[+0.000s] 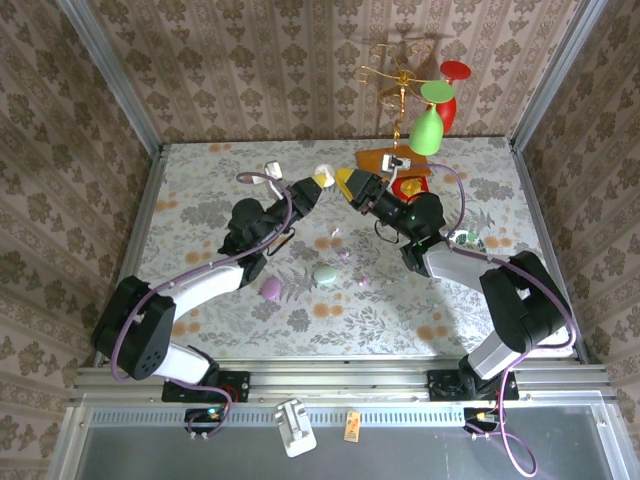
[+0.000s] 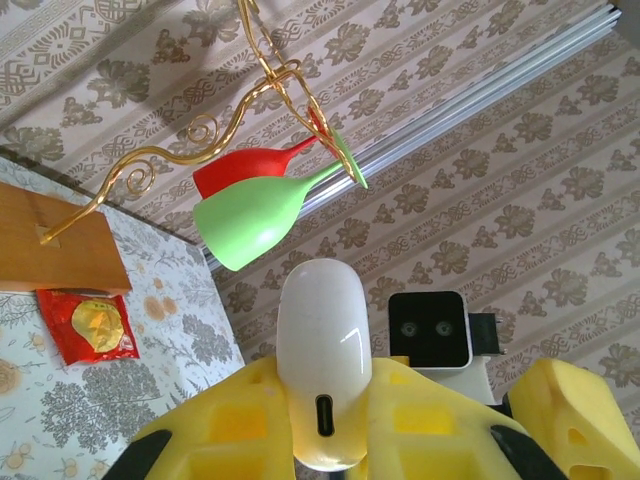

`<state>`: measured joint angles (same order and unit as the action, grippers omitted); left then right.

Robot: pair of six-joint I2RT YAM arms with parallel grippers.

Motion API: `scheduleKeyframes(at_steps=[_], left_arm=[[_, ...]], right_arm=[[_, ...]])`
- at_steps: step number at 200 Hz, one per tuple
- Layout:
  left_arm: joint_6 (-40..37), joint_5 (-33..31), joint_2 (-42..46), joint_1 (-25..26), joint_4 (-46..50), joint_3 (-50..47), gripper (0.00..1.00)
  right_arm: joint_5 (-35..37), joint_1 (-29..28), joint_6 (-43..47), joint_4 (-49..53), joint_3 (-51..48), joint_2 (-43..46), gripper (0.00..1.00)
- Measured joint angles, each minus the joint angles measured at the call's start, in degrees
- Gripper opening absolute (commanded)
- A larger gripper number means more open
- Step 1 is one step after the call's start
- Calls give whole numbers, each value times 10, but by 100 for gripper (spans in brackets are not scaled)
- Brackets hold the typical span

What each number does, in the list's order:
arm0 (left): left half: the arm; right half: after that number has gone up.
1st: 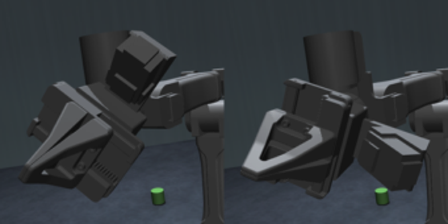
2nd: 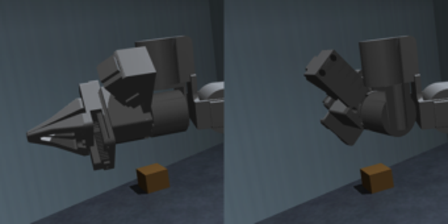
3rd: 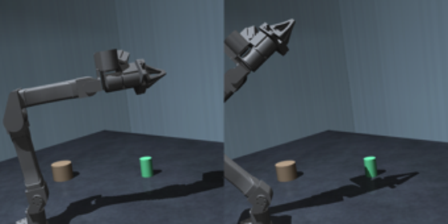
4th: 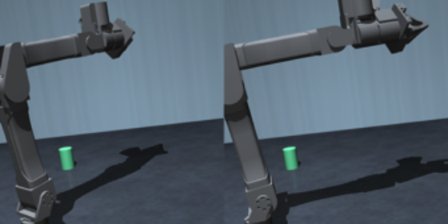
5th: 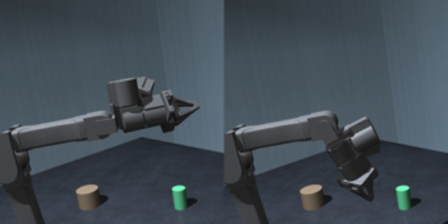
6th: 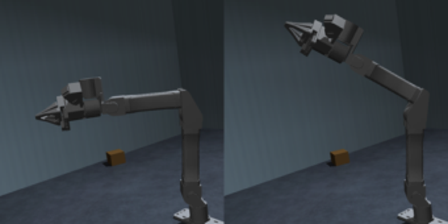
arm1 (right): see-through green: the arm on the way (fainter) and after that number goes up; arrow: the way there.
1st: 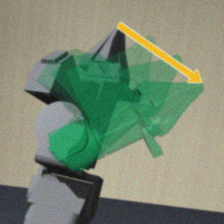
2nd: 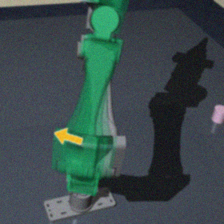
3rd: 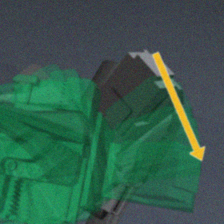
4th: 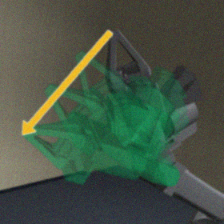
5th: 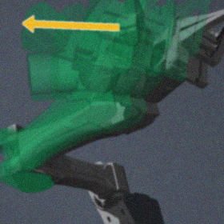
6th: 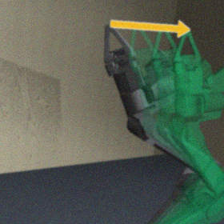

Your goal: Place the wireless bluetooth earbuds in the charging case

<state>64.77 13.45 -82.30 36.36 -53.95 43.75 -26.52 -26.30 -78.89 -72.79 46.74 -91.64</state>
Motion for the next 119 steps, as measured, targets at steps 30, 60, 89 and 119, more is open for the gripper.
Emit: scheduleKeyframes(at_steps=[30, 60, 89, 119], left_arm=[[0, -12, 0, 0, -5, -3, 2], [0, -15, 0, 1, -10, -3, 2], [0, -15, 1, 3, -21, -3, 2], [1, -15, 1, 4, -23, -4, 2]], right_arm=[[2, 0, -2, -4, 0, -9, 58], [3, 0, -7, -5, 0, -27, 57], [2, -1, -9, -3, 4, -41, 50], [1, -4, -10, -3, 19, -43, 43]])
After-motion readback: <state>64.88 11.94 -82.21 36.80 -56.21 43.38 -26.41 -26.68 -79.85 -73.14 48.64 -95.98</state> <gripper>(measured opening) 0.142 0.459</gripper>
